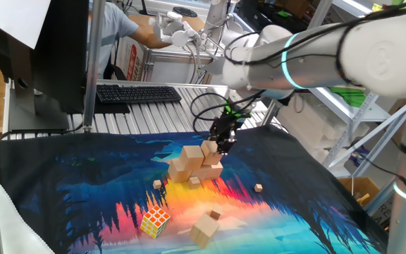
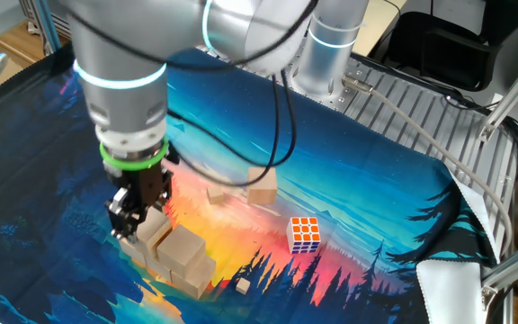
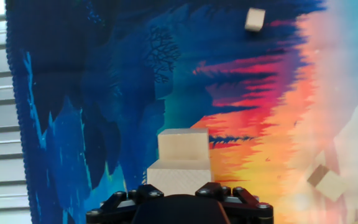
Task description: Stack the blocks into a pyramid shape
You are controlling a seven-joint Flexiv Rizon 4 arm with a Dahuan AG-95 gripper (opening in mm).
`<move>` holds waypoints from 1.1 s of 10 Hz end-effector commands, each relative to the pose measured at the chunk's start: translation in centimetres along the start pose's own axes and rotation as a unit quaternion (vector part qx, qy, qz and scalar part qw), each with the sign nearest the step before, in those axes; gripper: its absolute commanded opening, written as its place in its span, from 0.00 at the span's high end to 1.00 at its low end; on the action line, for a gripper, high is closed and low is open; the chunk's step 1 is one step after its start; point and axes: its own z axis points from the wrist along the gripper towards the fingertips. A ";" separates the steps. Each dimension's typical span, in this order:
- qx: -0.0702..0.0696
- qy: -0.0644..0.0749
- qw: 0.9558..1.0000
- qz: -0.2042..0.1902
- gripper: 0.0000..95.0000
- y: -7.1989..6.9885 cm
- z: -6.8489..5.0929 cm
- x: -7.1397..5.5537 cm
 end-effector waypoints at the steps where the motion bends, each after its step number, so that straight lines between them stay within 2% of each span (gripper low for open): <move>1: 0.000 0.000 1.000 -0.003 1.00 -0.1 -0.1 0.0; 5: 0.000 -0.006 1.000 -0.007 1.00 -0.1 -0.1 0.0; 11: -0.001 -0.004 1.000 -0.019 1.00 -0.1 -0.2 0.2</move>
